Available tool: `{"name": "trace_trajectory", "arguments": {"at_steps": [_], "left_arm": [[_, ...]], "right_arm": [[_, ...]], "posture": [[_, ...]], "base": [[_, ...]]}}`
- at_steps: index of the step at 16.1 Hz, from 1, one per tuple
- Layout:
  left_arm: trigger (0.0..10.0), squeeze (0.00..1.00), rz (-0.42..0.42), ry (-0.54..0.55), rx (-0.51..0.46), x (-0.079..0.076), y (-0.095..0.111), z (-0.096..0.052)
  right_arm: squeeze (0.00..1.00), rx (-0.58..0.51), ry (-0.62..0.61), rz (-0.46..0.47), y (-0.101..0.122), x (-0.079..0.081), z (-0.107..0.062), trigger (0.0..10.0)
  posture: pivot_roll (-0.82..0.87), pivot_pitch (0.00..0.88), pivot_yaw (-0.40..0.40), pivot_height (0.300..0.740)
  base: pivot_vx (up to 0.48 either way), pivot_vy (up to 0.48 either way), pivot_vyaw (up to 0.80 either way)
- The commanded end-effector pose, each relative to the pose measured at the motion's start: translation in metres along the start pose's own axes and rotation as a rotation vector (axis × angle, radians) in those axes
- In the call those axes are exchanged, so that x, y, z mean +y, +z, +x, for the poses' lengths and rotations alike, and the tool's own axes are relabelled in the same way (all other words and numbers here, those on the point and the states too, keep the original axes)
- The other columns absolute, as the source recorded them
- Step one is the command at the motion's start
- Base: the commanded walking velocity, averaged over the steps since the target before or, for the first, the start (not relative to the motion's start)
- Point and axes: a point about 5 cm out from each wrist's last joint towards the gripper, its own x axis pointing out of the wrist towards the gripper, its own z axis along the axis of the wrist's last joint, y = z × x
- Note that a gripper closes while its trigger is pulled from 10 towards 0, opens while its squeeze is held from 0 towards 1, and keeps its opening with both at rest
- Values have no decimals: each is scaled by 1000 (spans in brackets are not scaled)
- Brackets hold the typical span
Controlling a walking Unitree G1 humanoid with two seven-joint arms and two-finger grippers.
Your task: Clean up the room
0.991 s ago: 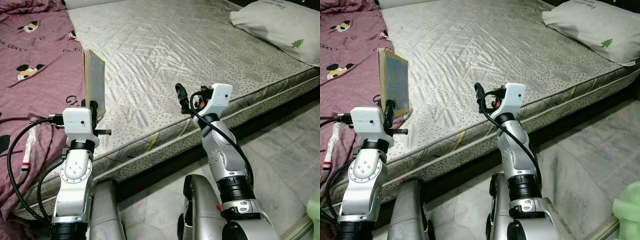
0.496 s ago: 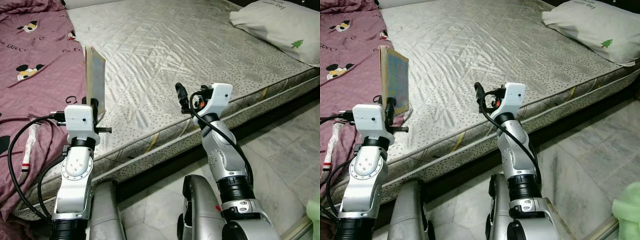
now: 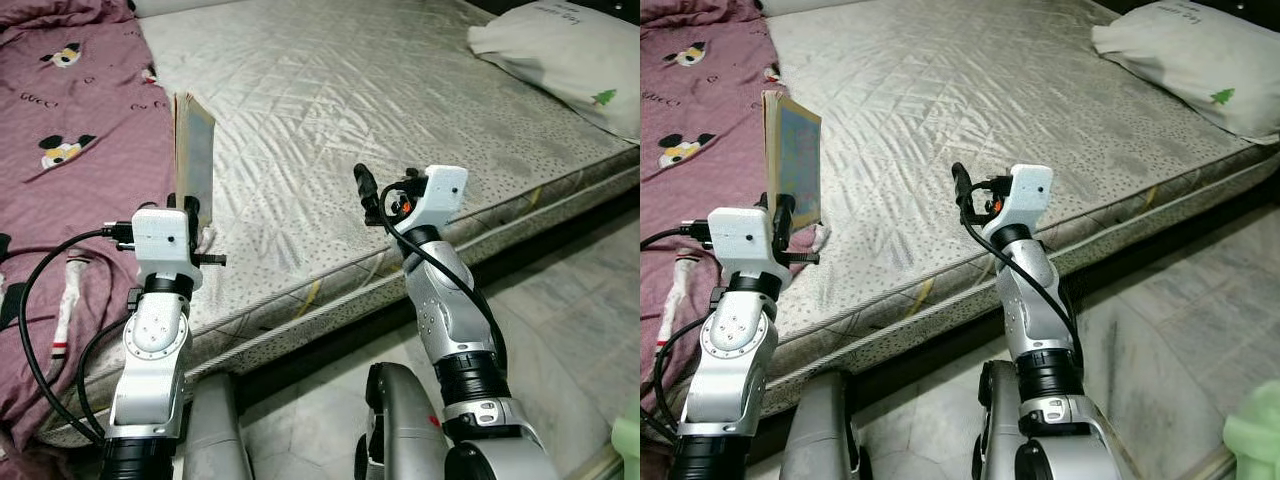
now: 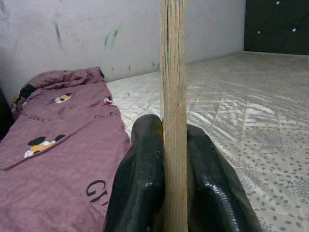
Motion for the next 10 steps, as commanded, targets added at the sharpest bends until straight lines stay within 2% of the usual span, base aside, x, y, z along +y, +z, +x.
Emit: {"name": "trace_trajectory", "arguments": {"at_steps": [1, 10], "left_arm": [[10000, 0, 1, -1, -31, 1, 7, 2], [10000, 0, 9, 3, -23, 1, 5, 4]], "right_arm": [[0, -10, 7, -13, 3, 1, 3, 10000], [0, -10, -8, -16, 1, 0, 3, 10000]], "posture": [[-31, 0, 3, 637], [-32, 0, 9, 740]], "base": [[0, 0, 0], [0, 0, 0]]}}
